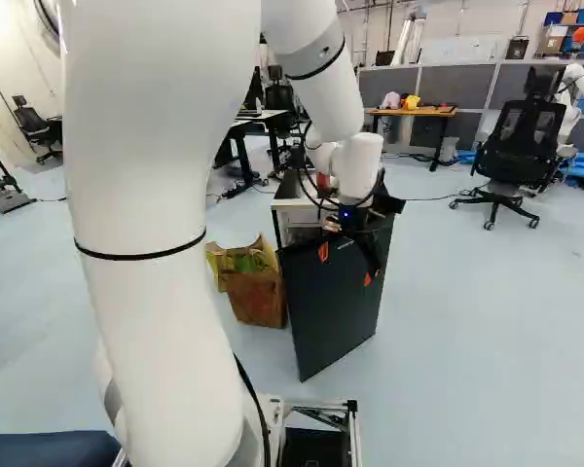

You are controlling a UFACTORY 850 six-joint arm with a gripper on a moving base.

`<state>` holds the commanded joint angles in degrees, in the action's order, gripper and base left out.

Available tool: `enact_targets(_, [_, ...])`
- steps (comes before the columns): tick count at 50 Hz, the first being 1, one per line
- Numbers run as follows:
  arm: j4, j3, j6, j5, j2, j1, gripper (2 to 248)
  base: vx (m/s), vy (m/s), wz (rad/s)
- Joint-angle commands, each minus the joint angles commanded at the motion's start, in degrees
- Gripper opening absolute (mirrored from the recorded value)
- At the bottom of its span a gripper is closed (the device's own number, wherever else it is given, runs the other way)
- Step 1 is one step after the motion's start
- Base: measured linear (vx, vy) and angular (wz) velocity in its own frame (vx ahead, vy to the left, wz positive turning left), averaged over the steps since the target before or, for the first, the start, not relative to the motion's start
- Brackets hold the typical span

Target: Grab a drink from the fridge

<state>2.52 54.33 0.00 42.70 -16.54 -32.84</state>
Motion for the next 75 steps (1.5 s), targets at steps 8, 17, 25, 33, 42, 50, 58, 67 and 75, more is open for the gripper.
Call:
enact_targets(8, [-0.51, -0.14, 0.0, -0.7, 0.11, 2.41, 247, 0.0, 0.0, 0.0])
enact_targets(17, [-1.08, -0.01, 0.0, -1.61, 0.01, 5.12, 247, 0.0, 0.0, 0.0])
enact_targets(25, [-1.59, 0.3, 0.0, -2.49, -0.22, 7.49, 247, 0.0, 0.0, 0.0])
enact_targets(33, [-2.1, 0.84, 0.0, -3.45, -0.62, 9.63, 247, 0.0, 0.0, 0.0])
enact_targets(42, [-2.58, 1.72, 0.0, -4.66, -1.27, 11.66, 247, 0.0, 0.0, 0.0])
enact_targets(50, [-2.91, 2.59, 0.0, -5.79, -1.9, 13.37, 247, 0.0, 0.0, 0.0])
enact_targets(58, [-3.17, 3.51, 0.0, -6.94, -2.58, 15.01, 247, 0.0, 0.0, 0.0])
enact_targets(67, [-3.45, 4.64, 0.0, -8.24, -3.41, 16.73, 247, 0.0, 0.0, 0.0])
enact_targets(75, [-3.69, 5.63, 0.0, -9.4, -4.13, 17.98, 247, 0.0, 0.0, 0.0])
